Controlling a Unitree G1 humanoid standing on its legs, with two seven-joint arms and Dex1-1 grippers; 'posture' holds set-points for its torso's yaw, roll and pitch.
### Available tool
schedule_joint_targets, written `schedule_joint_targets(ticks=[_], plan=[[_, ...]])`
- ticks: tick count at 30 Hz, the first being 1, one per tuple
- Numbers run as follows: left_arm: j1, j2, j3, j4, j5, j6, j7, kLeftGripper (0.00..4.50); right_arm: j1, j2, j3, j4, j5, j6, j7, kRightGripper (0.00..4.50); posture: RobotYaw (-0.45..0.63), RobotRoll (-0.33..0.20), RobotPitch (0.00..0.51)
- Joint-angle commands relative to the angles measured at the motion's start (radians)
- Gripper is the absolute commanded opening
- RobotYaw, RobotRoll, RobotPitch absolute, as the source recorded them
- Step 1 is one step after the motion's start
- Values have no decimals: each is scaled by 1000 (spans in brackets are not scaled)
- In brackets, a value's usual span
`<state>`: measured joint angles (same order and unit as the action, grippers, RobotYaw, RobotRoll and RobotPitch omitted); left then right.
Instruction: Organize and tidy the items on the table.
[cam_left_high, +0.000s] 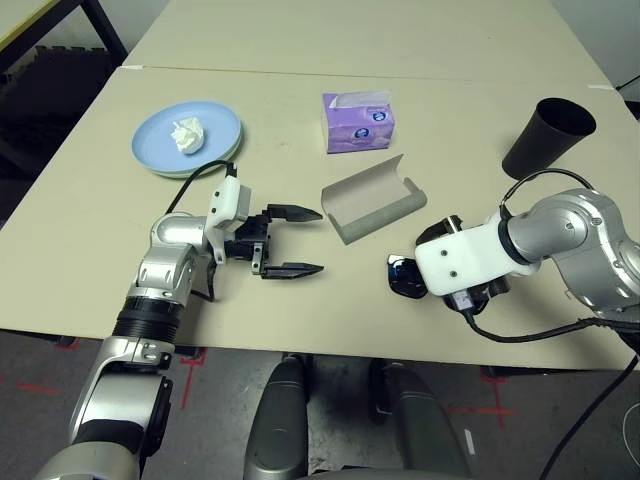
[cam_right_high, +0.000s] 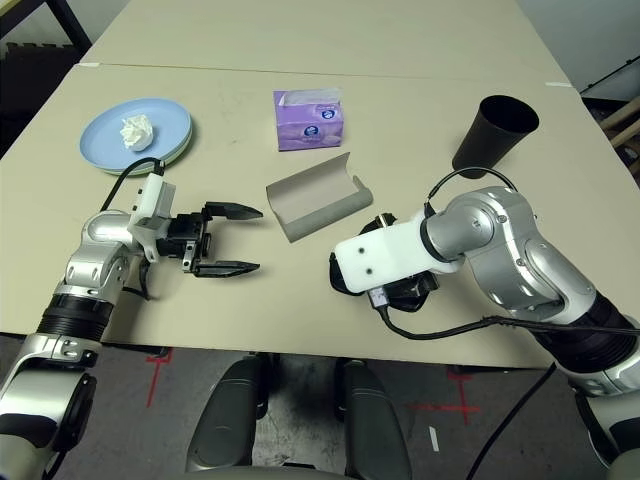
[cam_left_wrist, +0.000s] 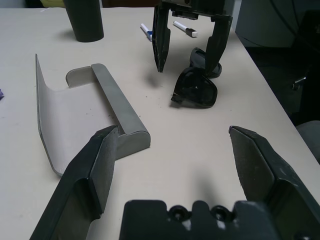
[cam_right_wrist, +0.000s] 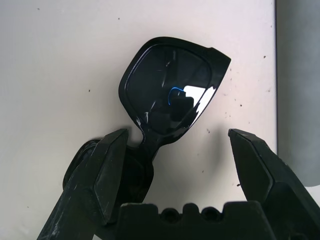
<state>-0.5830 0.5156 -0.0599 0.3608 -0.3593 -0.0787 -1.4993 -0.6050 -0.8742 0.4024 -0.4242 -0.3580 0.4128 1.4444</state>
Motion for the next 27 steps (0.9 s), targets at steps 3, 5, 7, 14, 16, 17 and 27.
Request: schedule_joint_targets(ticks=[3,5,7,14,16,17,27], plan=[[4,3,-17,-11,8,0,-1,4475,-14,11,48,8,1,99,20,4500,144,0,229],[6,3,-16,-10,9,0,1,4475,-35,13,47,10,8,116,20,4500,144,0,229],[6,3,-16,-9,10,-1,2,4475,-50,15,44,-7,25,155,33,4500,141,0,228],[2,0,-16,2,12,-6,1,4475,-65,-6,55,-83,65,327,64,4500,136,0,228],[0,-3,-17,5,14,-8,2,4475,-70,-9,67,-100,66,399,59,4500,133,0,227],[-2,-4,-17,7,15,-8,2,4475,-76,-9,74,-105,66,434,54,4500,132,0,227],[-5,-8,-19,9,18,-8,4,4475,-126,-28,143,-99,87,599,3,4500,132,0,227]])
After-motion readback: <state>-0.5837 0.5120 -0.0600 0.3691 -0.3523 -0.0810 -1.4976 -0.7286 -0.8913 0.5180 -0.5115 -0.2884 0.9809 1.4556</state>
